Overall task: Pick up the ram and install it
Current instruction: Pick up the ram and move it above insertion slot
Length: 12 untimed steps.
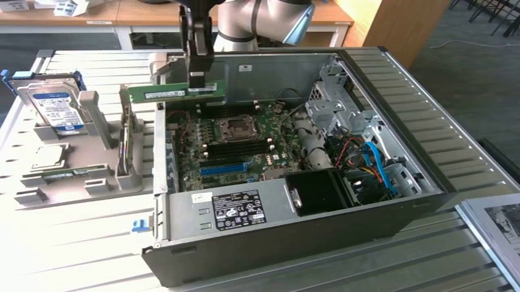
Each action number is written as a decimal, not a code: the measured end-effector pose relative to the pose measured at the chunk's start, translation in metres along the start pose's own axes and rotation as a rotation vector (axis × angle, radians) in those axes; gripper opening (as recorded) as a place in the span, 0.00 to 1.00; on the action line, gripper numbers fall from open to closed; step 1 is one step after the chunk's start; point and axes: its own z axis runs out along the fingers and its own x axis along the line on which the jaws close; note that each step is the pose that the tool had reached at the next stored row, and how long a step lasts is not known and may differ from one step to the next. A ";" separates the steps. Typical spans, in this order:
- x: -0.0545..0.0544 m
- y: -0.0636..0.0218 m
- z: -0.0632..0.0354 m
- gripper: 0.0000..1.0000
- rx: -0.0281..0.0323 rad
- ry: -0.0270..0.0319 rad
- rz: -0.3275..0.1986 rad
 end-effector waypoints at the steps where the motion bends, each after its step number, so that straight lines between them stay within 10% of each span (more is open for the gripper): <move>1: 0.000 -0.0023 -0.0001 0.12 0.0000 0.0000 0.000; 12: 0.001 -0.0282 -0.0012 0.12 0.0000 0.0001 0.000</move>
